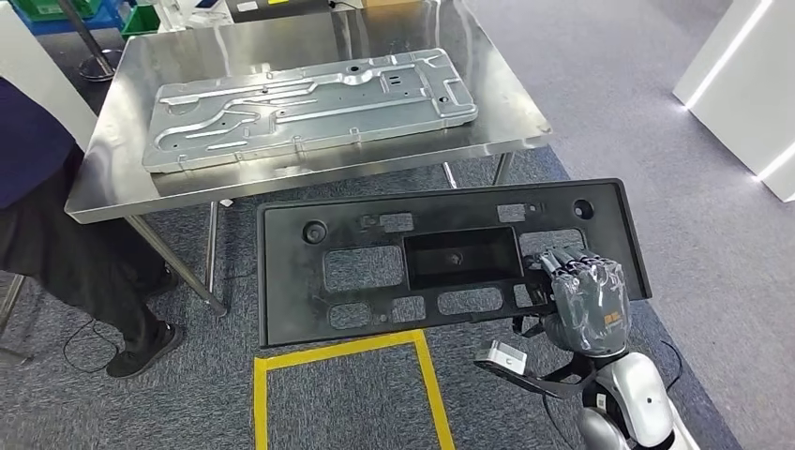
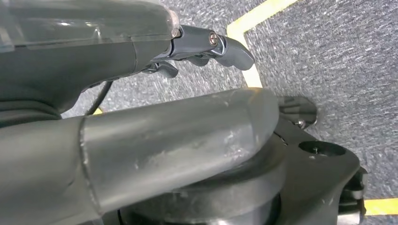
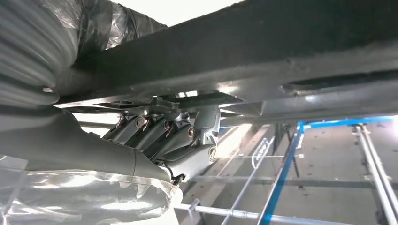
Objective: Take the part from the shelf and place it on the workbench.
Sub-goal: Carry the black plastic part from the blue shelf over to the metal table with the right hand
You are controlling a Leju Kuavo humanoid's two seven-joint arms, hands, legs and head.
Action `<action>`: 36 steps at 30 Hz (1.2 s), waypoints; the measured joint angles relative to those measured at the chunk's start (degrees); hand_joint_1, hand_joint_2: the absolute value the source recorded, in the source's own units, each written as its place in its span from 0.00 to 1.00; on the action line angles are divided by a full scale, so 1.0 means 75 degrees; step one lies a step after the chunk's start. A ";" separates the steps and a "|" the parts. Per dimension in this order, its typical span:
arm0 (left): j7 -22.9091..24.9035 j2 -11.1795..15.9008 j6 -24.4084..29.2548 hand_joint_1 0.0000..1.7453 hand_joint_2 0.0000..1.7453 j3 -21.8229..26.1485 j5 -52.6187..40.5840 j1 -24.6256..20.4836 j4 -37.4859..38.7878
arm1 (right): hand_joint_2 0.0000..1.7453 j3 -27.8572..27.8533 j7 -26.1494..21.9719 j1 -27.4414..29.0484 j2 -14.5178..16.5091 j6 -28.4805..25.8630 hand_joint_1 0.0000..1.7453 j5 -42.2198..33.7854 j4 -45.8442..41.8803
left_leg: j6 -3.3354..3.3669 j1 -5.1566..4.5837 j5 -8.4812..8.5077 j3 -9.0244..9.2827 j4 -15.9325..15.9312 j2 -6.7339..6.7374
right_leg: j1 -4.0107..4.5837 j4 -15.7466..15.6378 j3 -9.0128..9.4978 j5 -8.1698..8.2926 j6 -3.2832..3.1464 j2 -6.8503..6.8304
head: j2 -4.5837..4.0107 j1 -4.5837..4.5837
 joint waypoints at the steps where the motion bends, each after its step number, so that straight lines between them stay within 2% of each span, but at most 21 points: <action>1: -0.0020 0.0028 -0.0028 0.00 0.00 -0.0001 0.0002 -0.0004 0.0005 | 1.00 -0.0037 -0.0039 0.0007 -0.0028 -0.0007 1.00 -0.0046 0.0020 | -0.0046 -0.0002 -0.0039 -0.0062 0.0069 -0.0060 | 0.0011 -0.0068 0.0031 -0.0029 -0.0058 0.0090 | 0.0000 -0.0005; 3: -0.0059 0.0068 -0.0052 0.00 0.00 -0.0002 0.0007 0.0004 0.0022 | 1.00 -0.0091 -0.0086 0.0010 -0.0059 -0.0017 1.00 -0.0093 0.0047 | -0.0111 0.0009 -0.0051 -0.0137 0.0103 -0.0202 | 0.0040 -0.0012 0.0000 -0.0056 -0.0233 -0.0011 | 0.0000 -0.0021; 4: -0.0071 0.0082 -0.0053 0.00 0.00 -0.0002 0.0009 0.0013 0.0035 | 1.00 -0.0103 -0.0093 0.0004 -0.0068 -0.0017 1.00 -0.0101 0.0058 | -0.0138 0.0018 -0.0061 -0.0156 0.0131 -0.0142 | 0.0049 -0.0019 0.0007 -0.0062 -0.0299 -0.0115 | 0.0000 -0.0020; 6: -0.0077 0.0107 -0.0052 0.00 0.00 -0.0002 0.0017 0.0004 0.0050 | 1.00 -0.0118 -0.0096 -0.0005 -0.0081 -0.0017 1.00 -0.0103 0.0066 | -0.0193 -0.0002 -0.0257 -0.0315 0.0488 0.0353 | 0.0058 -0.0041 0.0040 -0.0071 -0.0412 -0.0344 | 0.0000 -0.0022; 8: -0.0077 0.0119 -0.0051 0.00 0.00 -0.0002 0.0024 -0.0021 0.0056 | 1.00 -0.0126 -0.0098 0.0006 -0.0094 -0.0017 1.00 -0.0104 0.0069 | -0.0228 -0.0028 -0.0715 -0.0785 0.1423 0.0907 | 0.0104 -0.0047 0.0058 -0.0096 -0.0481 -0.0594 | 0.0000 -0.0025; 10: -0.0077 0.0123 -0.0050 0.00 0.00 -0.0002 0.0026 -0.0028 0.0058 | 1.00 -0.0129 -0.0101 0.0012 -0.0104 -0.0017 1.00 -0.0106 0.0072 | -0.0221 -0.0026 -0.0985 -0.1246 0.2263 0.1028 | 0.0152 -0.0044 0.0069 -0.0129 -0.0513 -0.0852 | 0.0000 -0.0025; 11: -0.0077 0.0124 -0.0050 0.00 0.00 -0.0002 0.0026 -0.0021 0.0059 | 1.00 -0.0129 -0.0101 0.0012 -0.0107 -0.0016 1.00 -0.0105 0.0077 | -0.0195 -0.0030 -0.0904 -0.1292 0.2310 0.1038 | 0.0176 -0.0044 0.0085 -0.0150 -0.0522 -0.0973 | 0.0000 -0.0025; 13: -0.0080 0.0128 -0.0028 0.00 0.00 -0.0002 0.0045 0.0000 0.0060 | 1.00 -0.0129 -0.0105 0.0007 -0.0108 -0.0017 1.00 -0.0105 0.0086 | -0.0063 -0.0077 -0.0383 -0.0929 0.1538 0.1157 | 0.0234 -0.0051 0.0159 -0.0203 -0.0528 -0.1195 | 0.0000 -0.0025; 15: -0.0085 0.0118 0.0094 0.00 0.00 -0.0001 0.0119 -0.0010 0.0060 | 1.00 -0.0139 -0.0109 0.0004 -0.0110 -0.0018 1.00 -0.0106 0.0089 | 0.0132 -0.0202 -0.0032 -0.0433 0.0558 0.1561 | 0.0283 -0.0082 0.0246 -0.0251 -0.0501 -0.1391 | 0.0000 -0.0024; 16: -0.0085 0.0099 0.0181 0.00 0.00 0.0000 0.0163 -0.0025 0.0060 | 1.00 -0.0149 -0.0109 0.0004 -0.0113 -0.0018 1.00 -0.0106 0.0090 | 0.0201 -0.0260 0.0018 -0.0308 0.0288 0.1709 | 0.0298 -0.0103 0.0275 -0.0264 -0.0473 -0.1489 | 0.0000 -0.0022; 17: -0.0083 0.0072 0.0264 0.00 0.00 0.0001 0.0195 -0.0039 0.0060 | 1.00 -0.0158 -0.0110 0.0005 -0.0116 -0.0017 1.00 -0.0107 0.0091 | 0.0237 -0.0300 -0.0009 -0.0285 0.0196 0.1762 | 0.0306 -0.0129 0.0299 -0.0269 -0.0439 -0.1589 | 0.0000 -0.0021; 19: -0.0071 0.0012 0.0363 0.00 0.00 0.0001 0.0219 -0.0042 0.0060 | 1.00 -0.0172 -0.0128 -0.0007 -0.0121 -0.0012 1.00 -0.0112 0.0091 | 0.0257 -0.0276 0.0050 -0.0261 0.0072 0.1555 | 0.0310 -0.0182 0.0374 -0.0288 -0.0355 -0.1714 | 0.0000 -0.0019; 21: -0.0060 -0.0042 0.0393 0.00 0.00 0.0002 0.0226 -0.0047 0.0060 | 1.00 -0.0186 -0.0157 -0.0024 -0.0126 -0.0001 1.00 -0.0123 0.0091 | 0.0281 -0.0209 0.0129 -0.0150 -0.0090 0.1337 | 0.0278 0.0024 0.0352 -0.0466 -0.0286 -0.1272 | 0.0000 -0.0024; 23: -0.0053 -0.0085 0.0385 0.00 0.00 0.0004 0.0231 -0.0065 0.0060 | 1.00 -0.0210 -0.0170 -0.0013 -0.0144 0.0010 1.00 -0.0133 0.0101 | 0.0308 -0.0183 0.0167 -0.0085 -0.0158 0.1146 | 0.0242 0.0835 -0.0039 -0.0878 -0.0256 -0.0663 | 0.0000 -0.0026; 25: -0.0051 -0.0108 0.0363 0.00 0.00 0.0004 0.0232 -0.0078 0.0060 | 1.00 -0.0225 -0.0172 0.0004 -0.0161 0.0012 1.00 -0.0118 0.0124 | 0.0328 -0.0186 0.0154 -0.0082 -0.0139 0.0965 | 0.0240 0.1726 -0.0580 -0.1147 -0.0236 -0.0504 | 0.0000 -0.0026; 26: -0.0051 -0.0114 0.0344 0.00 0.00 0.0004 0.0232 -0.0081 0.0060 | 1.00 -0.0226 -0.0174 0.0005 -0.0163 0.0009 1.00 -0.0093 0.0139 | 0.0330 -0.0187 0.0133 -0.0073 -0.0117 0.0880 | 0.0237 0.1854 -0.0726 -0.1056 -0.0224 -0.0495 | 0.0000 -0.0026; 27: -0.0051 -0.0118 0.0325 0.00 0.00 0.0004 0.0232 -0.0080 0.0060 | 1.00 -0.0226 -0.0174 -0.0002 -0.0163 0.0004 1.00 -0.0066 0.0152 | 0.0321 -0.0184 0.0104 -0.0057 -0.0083 0.0797 | 0.0228 0.1673 -0.0721 -0.0805 -0.0216 -0.0494 | 0.0000 -0.0026; 29: -0.0050 -0.0123 0.0284 0.00 0.00 0.0004 0.0235 -0.0072 0.0060 | 1.00 -0.0228 -0.0174 -0.0032 -0.0163 -0.0004 1.00 -0.0025 0.0172 | 0.0277 -0.0183 0.0010 -0.0028 0.0014 0.0675 | 0.0196 0.0737 -0.0405 -0.0160 -0.0212 -0.0462 | 0.0000 -0.0025; 30: -0.0048 -0.0124 0.0273 0.00 0.00 0.0005 0.0235 -0.0077 0.0060 | 1.00 -0.0227 -0.0174 -0.0050 -0.0163 -0.0007 1.00 -0.0018 0.0177 | 0.0245 -0.0195 -0.0039 -0.0040 0.0079 0.0638 | 0.0192 0.0319 -0.0254 0.0025 -0.0225 -0.0429 | 0.0000 -0.0026; 32: -0.0044 -0.0124 0.0266 0.00 0.00 0.0007 0.0238 -0.0084 0.0060 | 1.00 -0.0226 -0.0176 -0.0069 -0.0163 -0.0012 1.00 -0.0006 0.0187 | 0.0226 -0.0225 -0.0097 -0.0094 0.0157 0.0604 | 0.0190 -0.0026 -0.0151 0.0083 -0.0257 -0.0370 | 0.0000 -0.0030; 36: -0.0030 -0.0121 0.0247 0.00 0.00 0.0007 0.0240 -0.0089 0.0060 | 1.00 -0.0230 -0.0139 -0.0100 -0.0163 -0.0005 1.00 0.0028 0.0194 | 0.0258 -0.0238 -0.0102 -0.0088 0.0113 0.0609 | 0.0210 -0.0070 -0.0154 0.0087 -0.0304 -0.0359 | 0.0000 -0.0030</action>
